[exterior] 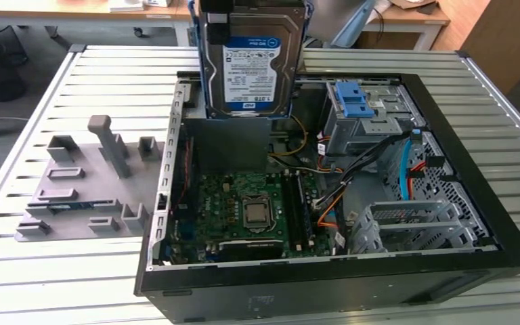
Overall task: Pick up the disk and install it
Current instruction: 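Pick up the disk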
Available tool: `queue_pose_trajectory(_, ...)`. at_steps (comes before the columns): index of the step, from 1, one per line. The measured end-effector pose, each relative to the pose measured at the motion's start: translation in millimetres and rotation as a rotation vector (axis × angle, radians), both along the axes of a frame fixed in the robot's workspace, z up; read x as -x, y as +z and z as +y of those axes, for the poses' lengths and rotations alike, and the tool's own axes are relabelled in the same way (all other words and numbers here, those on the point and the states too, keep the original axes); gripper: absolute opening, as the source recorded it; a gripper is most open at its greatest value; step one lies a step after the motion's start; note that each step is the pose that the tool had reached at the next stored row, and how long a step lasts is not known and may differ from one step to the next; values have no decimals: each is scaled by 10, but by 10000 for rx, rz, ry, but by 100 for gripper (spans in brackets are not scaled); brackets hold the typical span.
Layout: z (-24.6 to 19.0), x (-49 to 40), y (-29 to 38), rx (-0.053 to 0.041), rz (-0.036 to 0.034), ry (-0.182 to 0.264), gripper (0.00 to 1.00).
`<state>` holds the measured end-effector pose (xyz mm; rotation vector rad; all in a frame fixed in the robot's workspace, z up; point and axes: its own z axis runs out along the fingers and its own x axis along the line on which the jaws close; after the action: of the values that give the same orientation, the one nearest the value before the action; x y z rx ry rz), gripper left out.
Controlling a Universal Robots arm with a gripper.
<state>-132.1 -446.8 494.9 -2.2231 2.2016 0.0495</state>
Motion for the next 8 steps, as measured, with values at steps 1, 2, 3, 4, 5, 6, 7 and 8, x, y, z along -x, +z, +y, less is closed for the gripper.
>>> queue_pose_trajectory(1,-2,-19,-2,1,1,0,36)
queue_pose_trajectory(2,-3,-40,-6,1,-1,1,36)
queue_pose_trajectory(3,-4,-62,-9,0,-3,1,36)
queue_pose_trajectory(4,-4,-86,-12,0,-4,0,36)
queue_pose_trajectory(5,-4,-111,-14,0,-5,1,36)
queue_pose_trajectory(6,-4,-137,-17,0,-7,0,36)
queue_pose_trajectory(7,-4,-165,-20,0,-10,0,36)
queue_pose_trajectory(8,-4,-196,-22,0,-13,0,36)
